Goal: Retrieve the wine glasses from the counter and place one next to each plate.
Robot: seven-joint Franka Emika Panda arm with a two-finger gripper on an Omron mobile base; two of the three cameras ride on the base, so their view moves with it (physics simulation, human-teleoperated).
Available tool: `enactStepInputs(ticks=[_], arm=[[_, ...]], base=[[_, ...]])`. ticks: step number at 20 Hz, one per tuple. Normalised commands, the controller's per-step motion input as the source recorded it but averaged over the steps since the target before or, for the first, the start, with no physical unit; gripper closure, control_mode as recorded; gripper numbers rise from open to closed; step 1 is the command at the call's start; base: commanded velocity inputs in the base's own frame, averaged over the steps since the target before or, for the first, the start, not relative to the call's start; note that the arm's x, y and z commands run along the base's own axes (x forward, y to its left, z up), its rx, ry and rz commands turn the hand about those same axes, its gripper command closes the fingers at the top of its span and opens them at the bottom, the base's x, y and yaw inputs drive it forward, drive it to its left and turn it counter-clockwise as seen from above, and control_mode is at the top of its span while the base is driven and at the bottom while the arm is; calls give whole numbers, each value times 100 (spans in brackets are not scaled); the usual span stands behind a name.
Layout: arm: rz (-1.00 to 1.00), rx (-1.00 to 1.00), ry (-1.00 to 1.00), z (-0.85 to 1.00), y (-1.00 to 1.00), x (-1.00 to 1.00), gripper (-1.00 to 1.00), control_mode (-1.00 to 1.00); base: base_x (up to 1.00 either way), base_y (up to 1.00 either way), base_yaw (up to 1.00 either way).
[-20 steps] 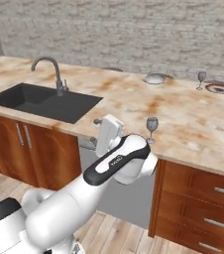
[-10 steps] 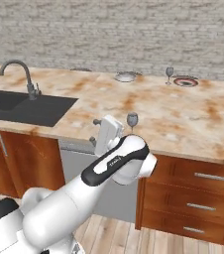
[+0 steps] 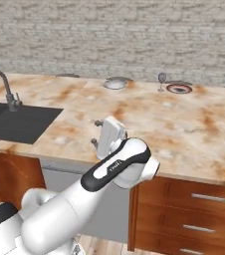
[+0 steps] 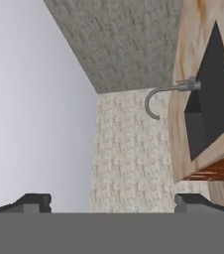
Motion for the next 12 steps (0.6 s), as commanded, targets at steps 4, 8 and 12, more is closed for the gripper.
enactStepInputs(ticks=[4,8,12], arm=[[0,0,0,0,0,0,-100,100],[0,0,0,0,0,0,-100,100],[0,0,0,0,0,0,-100,100]], base=[[74,-41,0],[6,-38,0],[4,-10,-5]])
